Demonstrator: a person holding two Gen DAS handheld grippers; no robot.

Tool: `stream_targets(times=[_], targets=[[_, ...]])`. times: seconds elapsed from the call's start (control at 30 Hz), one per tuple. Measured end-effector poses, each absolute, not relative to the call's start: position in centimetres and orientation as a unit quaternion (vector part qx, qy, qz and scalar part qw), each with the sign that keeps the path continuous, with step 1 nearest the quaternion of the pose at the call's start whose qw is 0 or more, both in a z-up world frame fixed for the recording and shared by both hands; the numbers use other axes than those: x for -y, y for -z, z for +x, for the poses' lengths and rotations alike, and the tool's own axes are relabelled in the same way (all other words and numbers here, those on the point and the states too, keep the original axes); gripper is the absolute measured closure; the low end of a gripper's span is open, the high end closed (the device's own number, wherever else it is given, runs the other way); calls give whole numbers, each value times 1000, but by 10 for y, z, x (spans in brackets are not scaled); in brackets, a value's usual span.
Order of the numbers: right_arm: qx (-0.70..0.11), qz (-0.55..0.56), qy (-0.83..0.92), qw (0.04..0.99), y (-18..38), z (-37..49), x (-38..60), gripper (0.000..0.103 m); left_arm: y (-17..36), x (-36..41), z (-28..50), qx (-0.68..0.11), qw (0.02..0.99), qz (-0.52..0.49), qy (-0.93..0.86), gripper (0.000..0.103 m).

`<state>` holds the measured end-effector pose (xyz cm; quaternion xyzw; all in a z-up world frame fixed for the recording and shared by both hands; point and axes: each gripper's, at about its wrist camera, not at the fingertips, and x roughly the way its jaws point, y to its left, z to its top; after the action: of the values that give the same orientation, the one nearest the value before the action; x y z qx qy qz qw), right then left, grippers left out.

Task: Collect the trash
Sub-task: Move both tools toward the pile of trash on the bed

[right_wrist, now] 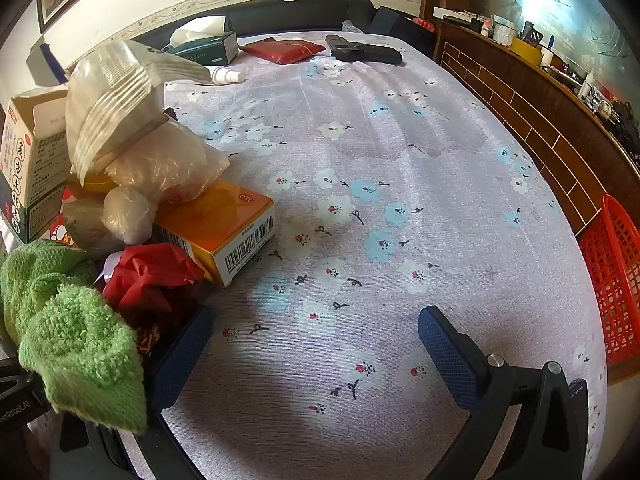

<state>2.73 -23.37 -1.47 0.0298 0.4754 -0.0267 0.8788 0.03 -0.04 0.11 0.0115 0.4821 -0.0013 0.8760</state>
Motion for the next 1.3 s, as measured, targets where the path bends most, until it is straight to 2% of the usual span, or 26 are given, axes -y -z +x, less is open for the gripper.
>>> stream_targets(times=[0.2,0.3,0.5,0.73,1.0,1.3], targets=[[-475,29,31,879,14,27,233,0,-21,-7,-34,-437,900,-6,1,0],[-504,27,0,863,8,21,236,1,-31,-1,-67,-400,916,-5,-4,0],[-440,16,-48,896,-37,-50,242,1,-59,6,-117,-310,950,17,-10,0],[-369,-2,-57,928,-57,-107,241,1,-84,13,-159,-226,973,30,-21,0],[-291,-47,-26,955,-69,-153,243,2,-82,10,-188,-213,975,21,-66,0],[-276,-55,-27,959,-65,-170,239,5,-79,8,-209,-222,972,12,-71,0]])
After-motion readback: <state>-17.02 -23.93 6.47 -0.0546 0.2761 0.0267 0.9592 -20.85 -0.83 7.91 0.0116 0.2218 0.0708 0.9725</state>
